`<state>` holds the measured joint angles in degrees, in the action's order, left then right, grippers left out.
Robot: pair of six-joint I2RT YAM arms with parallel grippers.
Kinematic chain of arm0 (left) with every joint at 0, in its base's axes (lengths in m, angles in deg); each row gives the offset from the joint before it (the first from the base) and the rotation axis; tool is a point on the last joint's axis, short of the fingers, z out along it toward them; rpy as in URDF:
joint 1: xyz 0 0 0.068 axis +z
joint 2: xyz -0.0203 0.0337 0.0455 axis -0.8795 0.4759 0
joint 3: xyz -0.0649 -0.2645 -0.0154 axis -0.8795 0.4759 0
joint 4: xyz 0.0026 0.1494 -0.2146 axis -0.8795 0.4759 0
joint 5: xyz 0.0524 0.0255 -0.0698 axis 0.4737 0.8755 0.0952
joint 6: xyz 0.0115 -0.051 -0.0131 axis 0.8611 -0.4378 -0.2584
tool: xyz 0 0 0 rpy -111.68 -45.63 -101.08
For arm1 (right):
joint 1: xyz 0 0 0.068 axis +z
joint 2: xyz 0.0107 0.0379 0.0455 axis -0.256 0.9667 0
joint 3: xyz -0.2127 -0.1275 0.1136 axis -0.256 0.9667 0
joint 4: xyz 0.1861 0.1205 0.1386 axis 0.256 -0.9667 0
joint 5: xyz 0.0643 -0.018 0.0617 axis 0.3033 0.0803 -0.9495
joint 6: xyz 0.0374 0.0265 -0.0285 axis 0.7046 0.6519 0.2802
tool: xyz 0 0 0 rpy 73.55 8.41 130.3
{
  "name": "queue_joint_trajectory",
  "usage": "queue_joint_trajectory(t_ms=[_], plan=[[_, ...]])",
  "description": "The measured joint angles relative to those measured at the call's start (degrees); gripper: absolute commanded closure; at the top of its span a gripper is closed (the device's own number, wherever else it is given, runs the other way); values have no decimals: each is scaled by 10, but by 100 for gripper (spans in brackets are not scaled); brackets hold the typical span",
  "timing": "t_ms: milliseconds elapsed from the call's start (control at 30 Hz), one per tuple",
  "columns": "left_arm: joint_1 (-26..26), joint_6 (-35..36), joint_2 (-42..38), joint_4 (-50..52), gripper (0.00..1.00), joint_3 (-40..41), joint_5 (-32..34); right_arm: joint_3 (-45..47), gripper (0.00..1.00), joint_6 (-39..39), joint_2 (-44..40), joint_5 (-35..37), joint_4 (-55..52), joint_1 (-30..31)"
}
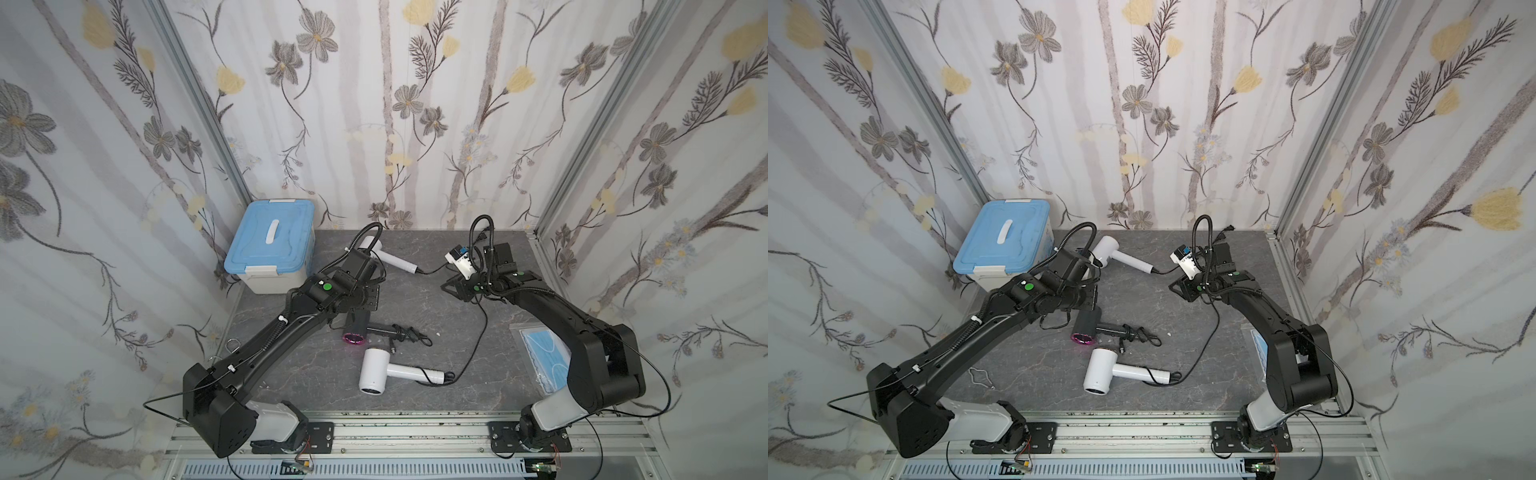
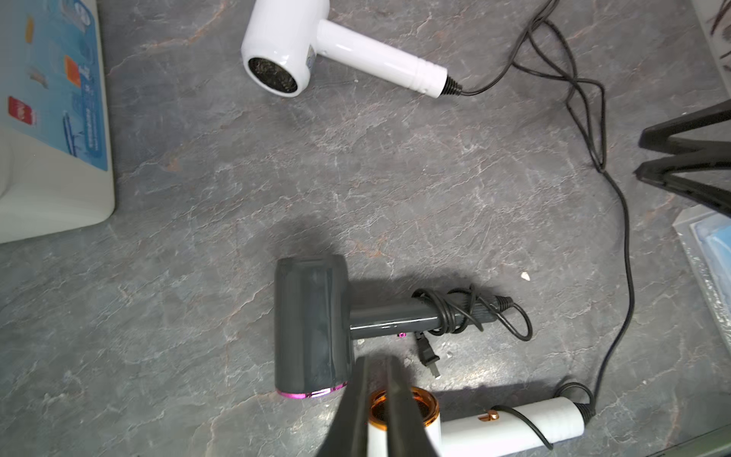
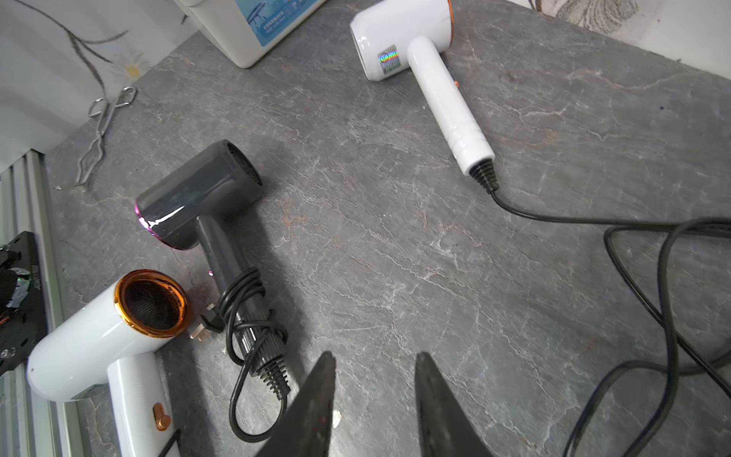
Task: Wrap the cord around the hair dryer
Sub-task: Pick up the hair dryer from the center of the board.
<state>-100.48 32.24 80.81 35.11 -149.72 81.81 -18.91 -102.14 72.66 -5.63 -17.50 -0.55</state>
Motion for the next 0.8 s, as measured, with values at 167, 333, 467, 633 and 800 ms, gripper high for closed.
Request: queue_joint_trajectory(t_ms=[167,333,467,633,800], plan=[[-66,-68,-17,87,16,16,15,2,63,54,-21,70,-28,0],[-151,-166,8,159,0,43,23,17,59,138,-53,117,-42,5],[-180,-209,35,177,0,70,11,37,51,183,-71,138,-50,11],[-189,-228,43,161,0,114,-25,59,32,207,-107,157,-52,11],[-205,-240,90,111,0,143,-57,82,23,221,-124,161,-52,11]])
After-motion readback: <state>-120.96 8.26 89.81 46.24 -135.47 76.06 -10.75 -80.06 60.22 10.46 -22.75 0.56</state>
